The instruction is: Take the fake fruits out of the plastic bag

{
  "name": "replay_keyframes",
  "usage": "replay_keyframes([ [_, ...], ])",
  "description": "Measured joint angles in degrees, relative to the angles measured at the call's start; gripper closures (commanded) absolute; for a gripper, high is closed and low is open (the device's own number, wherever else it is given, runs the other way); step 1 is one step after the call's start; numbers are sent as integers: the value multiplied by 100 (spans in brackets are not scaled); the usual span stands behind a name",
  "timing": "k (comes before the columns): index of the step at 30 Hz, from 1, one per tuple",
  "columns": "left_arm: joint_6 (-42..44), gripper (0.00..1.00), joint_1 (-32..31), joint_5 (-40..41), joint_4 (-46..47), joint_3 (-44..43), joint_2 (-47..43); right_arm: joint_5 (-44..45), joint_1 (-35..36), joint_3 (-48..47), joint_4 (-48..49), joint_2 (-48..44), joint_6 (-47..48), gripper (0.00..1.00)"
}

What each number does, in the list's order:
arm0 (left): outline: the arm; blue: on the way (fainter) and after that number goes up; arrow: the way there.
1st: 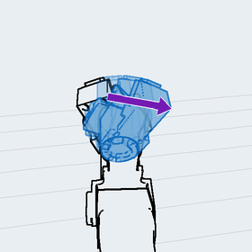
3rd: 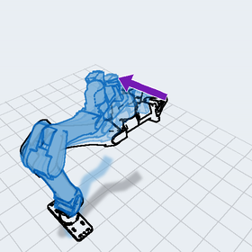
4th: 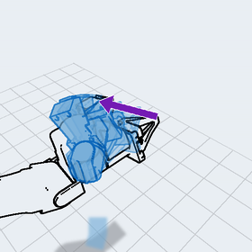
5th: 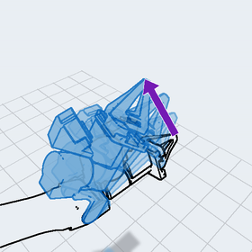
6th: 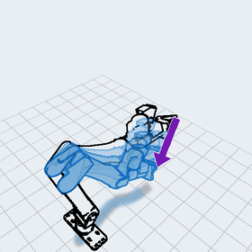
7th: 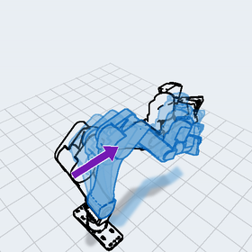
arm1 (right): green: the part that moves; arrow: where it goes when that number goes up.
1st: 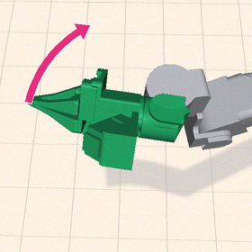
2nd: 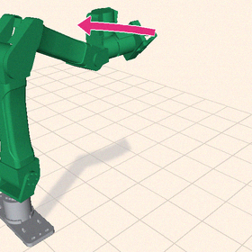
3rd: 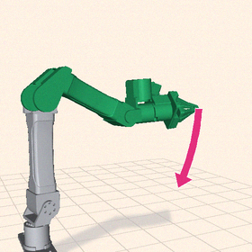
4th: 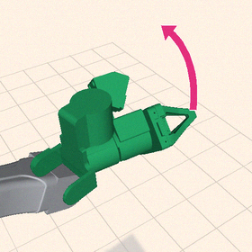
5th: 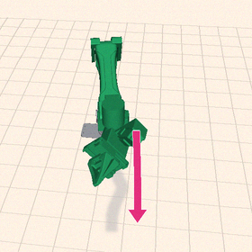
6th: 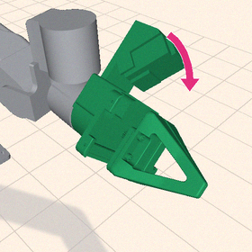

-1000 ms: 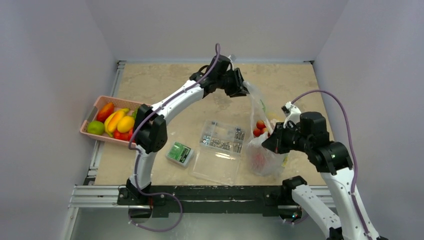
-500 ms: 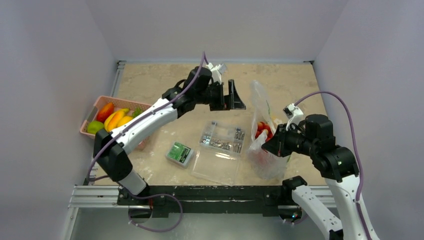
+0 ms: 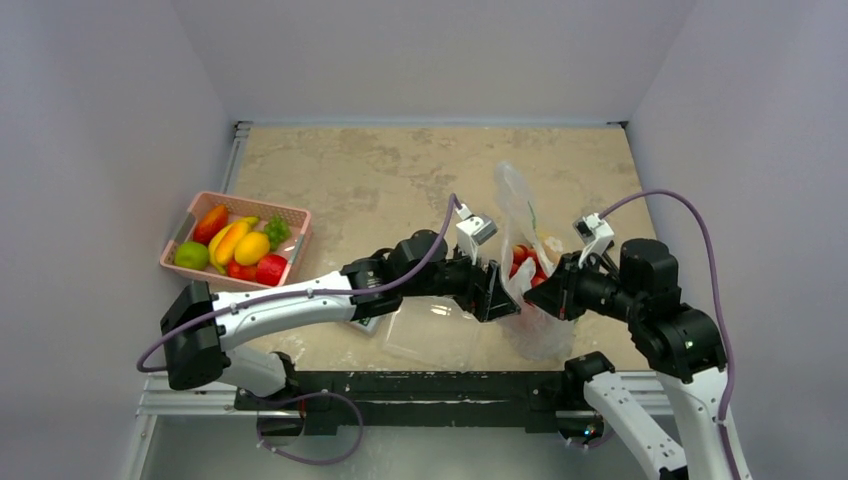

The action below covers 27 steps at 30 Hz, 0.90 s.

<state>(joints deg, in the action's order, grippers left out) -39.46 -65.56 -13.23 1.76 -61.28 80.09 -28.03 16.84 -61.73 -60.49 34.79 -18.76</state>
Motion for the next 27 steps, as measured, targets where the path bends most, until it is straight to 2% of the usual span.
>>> replay_keyframes([
  [2,120,37,-63,96,177,22,24,-4,0,20,17,-87,-92,95],
  [4,179,59,-101,181,380,22,55,-42,2,81,122,-160,-227,94],
  [5,190,71,-107,212,450,22,70,-74,2,122,184,-186,-291,91],
  [6,210,78,-120,258,533,22,94,-136,2,175,236,-195,-363,87],
  [9,262,92,-140,417,870,118,157,-153,2,262,267,-155,-557,70],
  [11,315,95,-162,507,1008,236,160,-44,2,245,249,-96,-629,60],
  [15,643,98,-293,730,1300,503,160,647,9,-258,-85,188,-682,30],
  [19,1217,100,-599,1029,1725,940,61,1869,11,-1043,-337,424,-800,16],
  [23,1661,100,-822,1156,2146,1377,-151,2861,9,-1169,-634,503,-1054,12],
  [27,1937,100,-916,1222,2485,1545,-236,3128,9,-605,-796,691,-1110,10],
])
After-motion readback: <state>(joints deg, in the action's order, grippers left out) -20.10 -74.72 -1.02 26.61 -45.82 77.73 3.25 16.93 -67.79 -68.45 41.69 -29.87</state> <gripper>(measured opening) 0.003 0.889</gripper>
